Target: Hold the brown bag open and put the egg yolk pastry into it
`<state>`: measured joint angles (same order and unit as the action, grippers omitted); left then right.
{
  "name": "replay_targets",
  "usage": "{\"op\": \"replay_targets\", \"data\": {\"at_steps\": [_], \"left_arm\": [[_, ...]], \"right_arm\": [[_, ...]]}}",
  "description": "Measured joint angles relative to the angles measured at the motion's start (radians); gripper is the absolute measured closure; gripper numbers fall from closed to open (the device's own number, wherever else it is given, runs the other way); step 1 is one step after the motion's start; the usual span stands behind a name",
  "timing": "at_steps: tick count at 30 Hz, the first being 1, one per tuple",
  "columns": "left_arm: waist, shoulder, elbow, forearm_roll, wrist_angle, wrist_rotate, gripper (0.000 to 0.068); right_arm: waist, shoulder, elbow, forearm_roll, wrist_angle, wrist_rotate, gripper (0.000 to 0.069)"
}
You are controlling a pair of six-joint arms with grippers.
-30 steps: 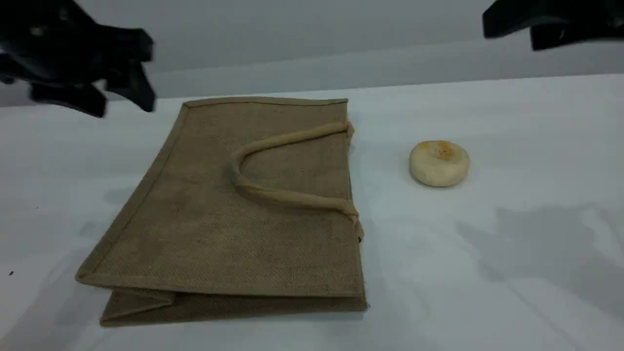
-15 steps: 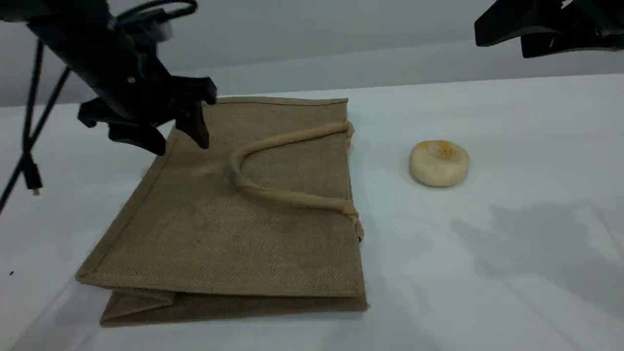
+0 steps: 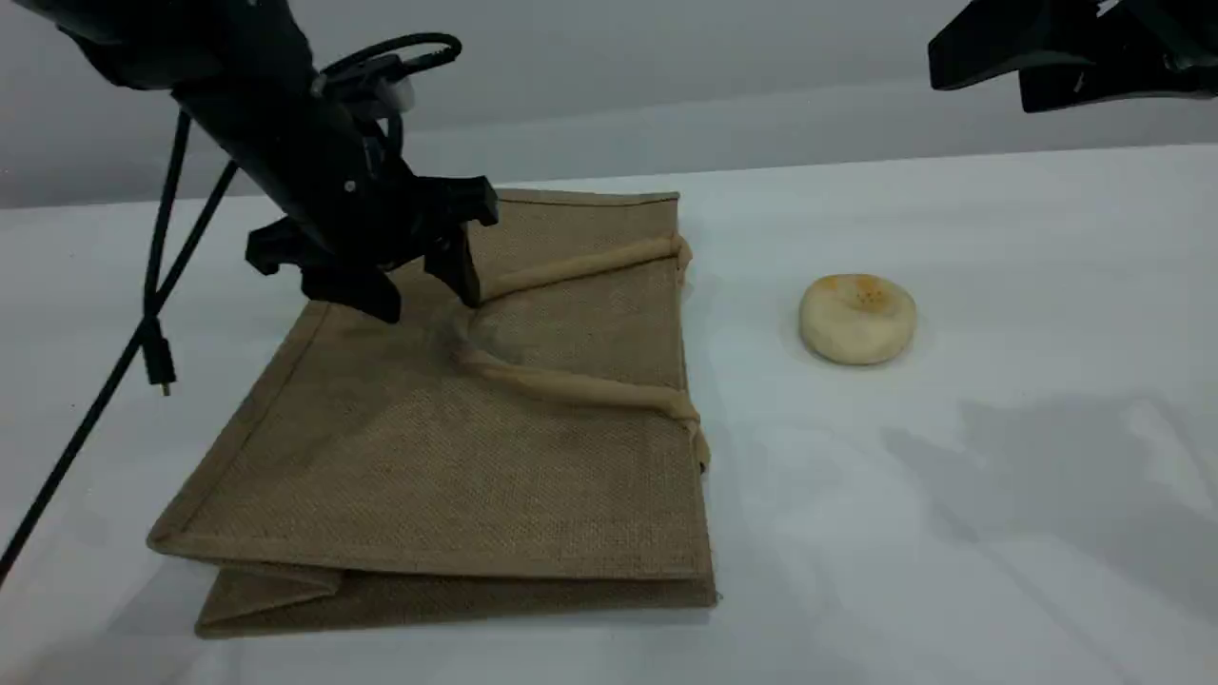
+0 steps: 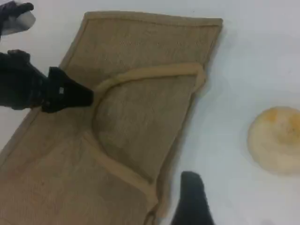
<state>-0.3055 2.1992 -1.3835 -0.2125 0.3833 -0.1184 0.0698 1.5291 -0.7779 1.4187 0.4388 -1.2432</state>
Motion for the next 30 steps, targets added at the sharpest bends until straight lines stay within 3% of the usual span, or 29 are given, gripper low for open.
{"op": "replay_targets", "data": {"at_steps": [15,19,25,30], "left_arm": [[-0.031,0.081,-0.017,0.001,-0.004,0.002,0.0239],[-0.030,0.081,-0.017,0.001,0.003,-0.016,0.0330],[-0.030,0.069,-0.017,-0.002,0.019,-0.050,0.0588],[-0.030,-0.002,-0.060,0.002,0.098,-0.014,0.0598]], "right_arm": [[0.000,-0.001,0.000,0.000,0.000,0.000,0.0242],[0.000,-0.001,0.000,0.000,0.000,0.000,0.0242],[0.000,-0.001,0.000,0.000,-0.005,-0.005,0.0242],[0.001,0.037,0.000,0.037,-0.037,-0.066,0.0242]]}}
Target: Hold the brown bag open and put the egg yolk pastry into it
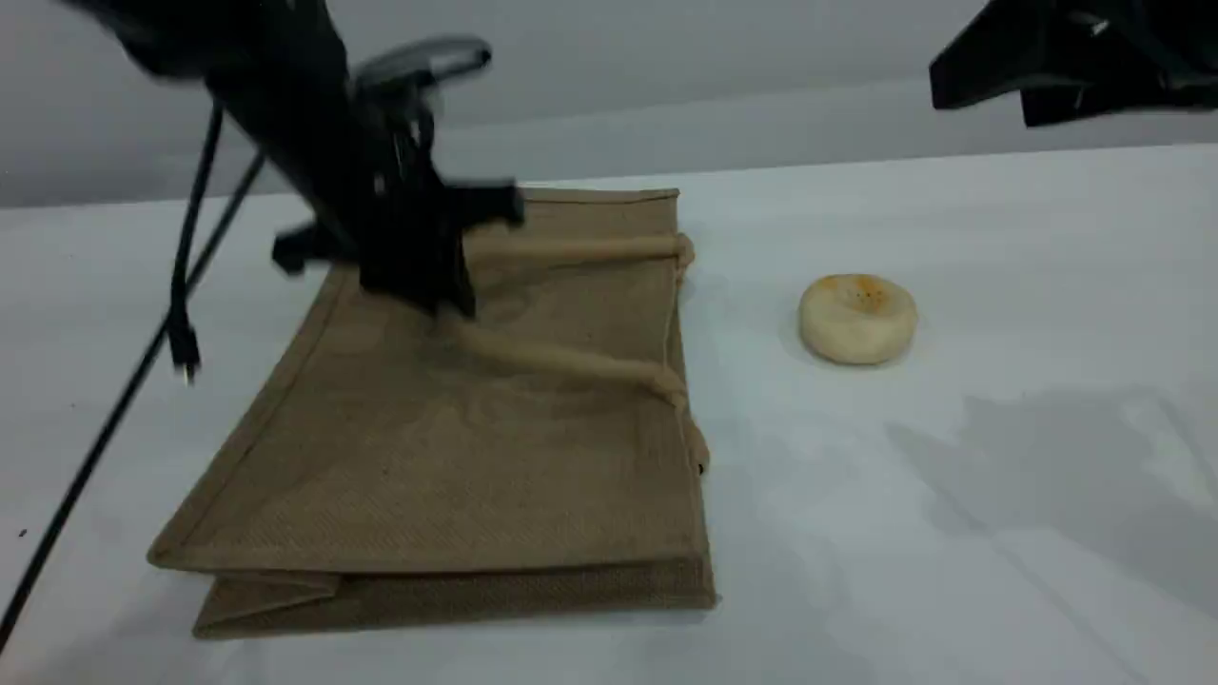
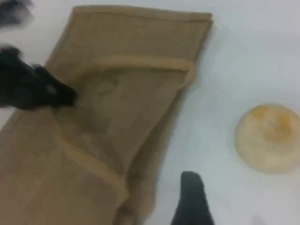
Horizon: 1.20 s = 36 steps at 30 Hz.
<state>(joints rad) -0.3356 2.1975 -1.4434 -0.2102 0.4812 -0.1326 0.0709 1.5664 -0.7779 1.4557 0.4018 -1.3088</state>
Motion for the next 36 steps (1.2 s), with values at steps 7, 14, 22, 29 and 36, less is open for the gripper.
{"op": "replay_targets", "data": {"at_steps": [7,14,22,29,36], "left_arm": [[0.000,-0.124,-0.124,0.000,0.210,0.075,0.0598],[0.000,-0.201,-0.170,0.000,0.331,0.096,0.0598],[-0.008,-0.208,-0.175,-0.001,0.437,0.099,0.0598],[-0.047,-0.208,-0.175,-0.001,0.453,0.107,0.0598],[-0.081,-0.207,-0.176,-0.003,0.449,0.127,0.0598]], "right_arm": [[0.000,0.114,-0.019,0.229,-0.069,-0.215,0.0242],[0.000,0.302,-0.141,0.290,-0.063,-0.263,0.0242],[0.000,0.539,-0.324,0.290,-0.079,-0.263,0.0242],[0.000,0.635,-0.377,0.289,-0.099,-0.262,0.0242],[-0.001,0.682,-0.395,0.289,-0.114,-0.262,0.0242]]}}
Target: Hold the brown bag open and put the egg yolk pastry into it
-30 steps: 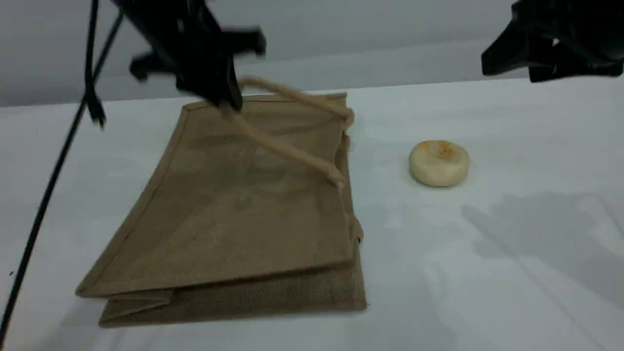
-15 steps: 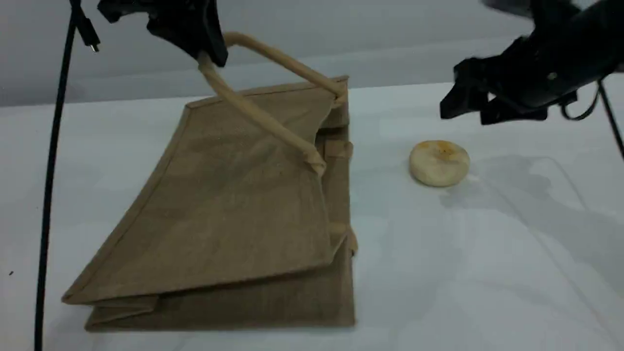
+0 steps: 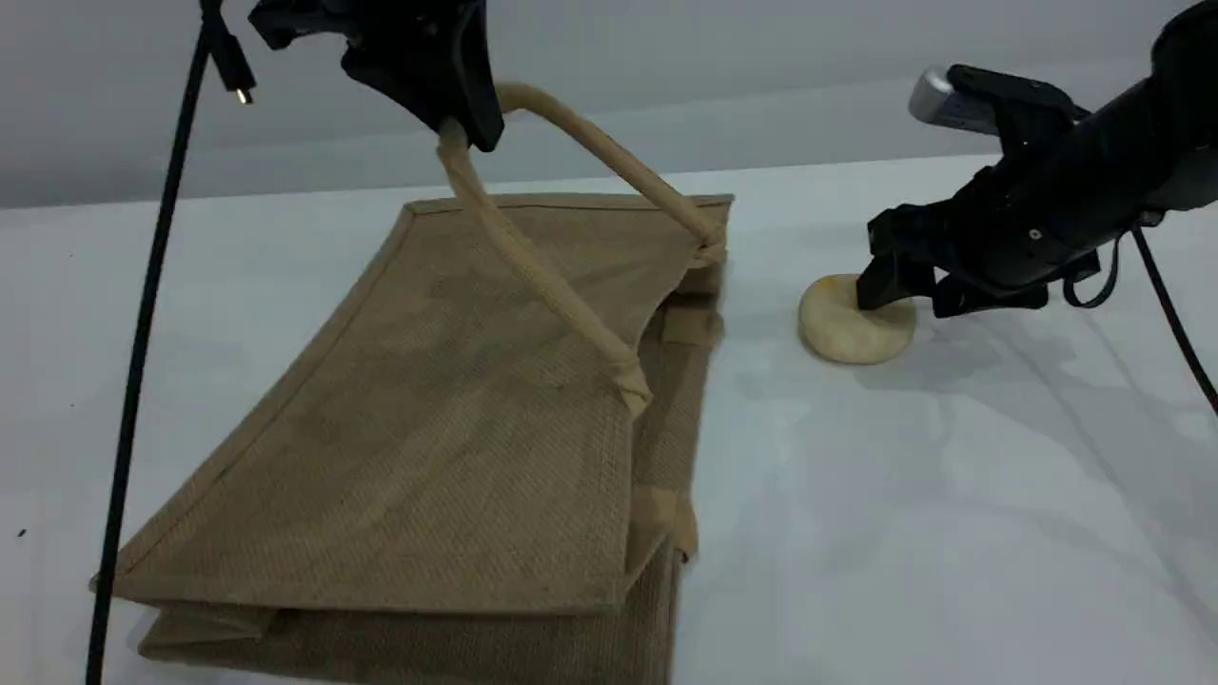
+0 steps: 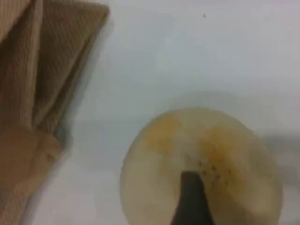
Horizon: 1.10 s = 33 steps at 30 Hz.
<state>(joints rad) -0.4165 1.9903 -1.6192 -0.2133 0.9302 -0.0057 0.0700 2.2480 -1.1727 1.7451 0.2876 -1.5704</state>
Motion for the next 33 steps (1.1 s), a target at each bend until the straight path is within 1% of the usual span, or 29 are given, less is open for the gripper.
{"op": "replay_targets", "data": {"at_steps": [4,7,13,15,17,18,20,22,23,25,28,33], "left_arm": [[-0.005,0.000,-0.015,0.000,0.010,-0.001,0.0598],[-0.005,0.000,-0.054,-0.002,0.033,-0.001,0.0598],[-0.005,0.000,-0.184,-0.003,0.102,-0.001,0.0598],[-0.005,0.000,-0.227,-0.003,0.125,-0.001,0.0598],[-0.005,0.000,-0.267,-0.001,0.142,0.006,0.0598],[-0.005,0.000,-0.281,0.001,0.151,0.006,0.0598],[-0.005,0.000,-0.312,0.002,0.174,0.017,0.0598],[-0.005,0.000,-0.336,0.002,0.199,0.043,0.0598],[-0.005,0.000,-0.347,0.002,0.214,0.054,0.0598],[-0.005,0.000,-0.366,0.001,0.241,0.078,0.0598],[-0.005,0.000,-0.397,-0.004,0.287,0.135,0.0598],[-0.005,0.000,-0.451,-0.053,0.295,0.287,0.0598]], "right_arm": [[0.000,0.012,-0.019,-0.001,0.015,0.000,0.0242],[0.000,0.021,-0.022,-0.001,0.038,0.001,0.0242],[0.001,0.046,-0.023,0.002,0.044,0.002,0.0244],[0.001,0.047,-0.023,0.002,0.047,0.002,0.0261],[0.001,0.048,-0.023,0.002,0.056,0.002,0.0309],[0.001,0.048,-0.023,0.002,0.061,0.002,0.0349],[0.001,0.048,-0.023,0.002,0.063,0.002,0.0444],[0.001,0.048,-0.023,0.002,0.063,0.001,0.0561],[0.001,0.048,-0.023,0.002,0.063,0.001,0.0605],[0.001,0.047,-0.023,0.002,0.063,0.001,0.0636],[0.000,0.029,-0.017,-0.003,0.054,0.001,0.0646],[0.000,-0.067,0.017,-0.004,0.043,0.000,0.0649]]}}
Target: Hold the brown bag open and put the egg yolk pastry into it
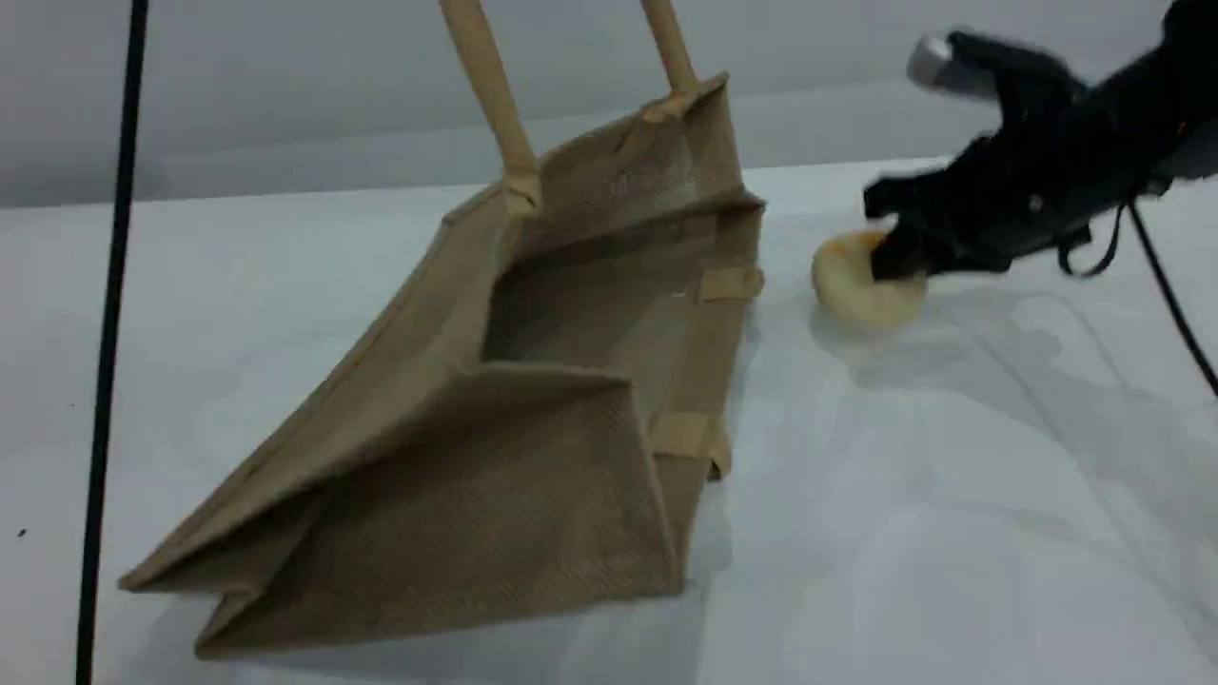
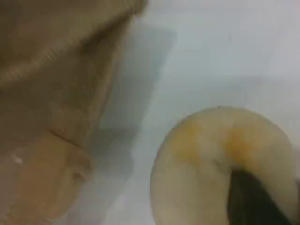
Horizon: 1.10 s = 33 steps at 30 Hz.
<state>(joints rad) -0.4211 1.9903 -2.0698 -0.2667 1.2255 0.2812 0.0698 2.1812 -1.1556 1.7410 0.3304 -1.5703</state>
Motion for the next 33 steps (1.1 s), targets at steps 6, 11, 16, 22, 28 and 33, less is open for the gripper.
{"op": "replay_targets", "data": {"at_steps": [6,11,16,22,28,33], "left_arm": [[0.000,0.000,-0.028,-0.065,-0.003,0.131,0.0598],[0.000,0.000,-0.028,-0.139,-0.003,0.205,0.0598],[0.000,0.000,-0.028,-0.158,-0.003,0.231,0.0598],[0.001,0.000,-0.028,-0.220,-0.003,0.268,0.0598],[0.001,-0.007,-0.028,-0.234,-0.004,0.268,0.0598],[0.001,-0.043,-0.028,-0.234,-0.004,0.289,0.0598]], "right_arm": [[0.000,-0.163,0.065,-0.123,-0.036,0.000,0.0649],[0.000,-0.321,0.149,-0.255,-0.018,0.040,0.0649],[0.000,-0.465,0.213,-0.316,0.080,0.131,0.0649],[0.001,-0.518,0.267,-0.393,0.294,0.139,0.0649],[0.001,-0.515,0.272,-0.389,0.405,0.184,0.0649],[0.026,-0.514,0.272,-0.372,0.397,0.184,0.0649]]}}
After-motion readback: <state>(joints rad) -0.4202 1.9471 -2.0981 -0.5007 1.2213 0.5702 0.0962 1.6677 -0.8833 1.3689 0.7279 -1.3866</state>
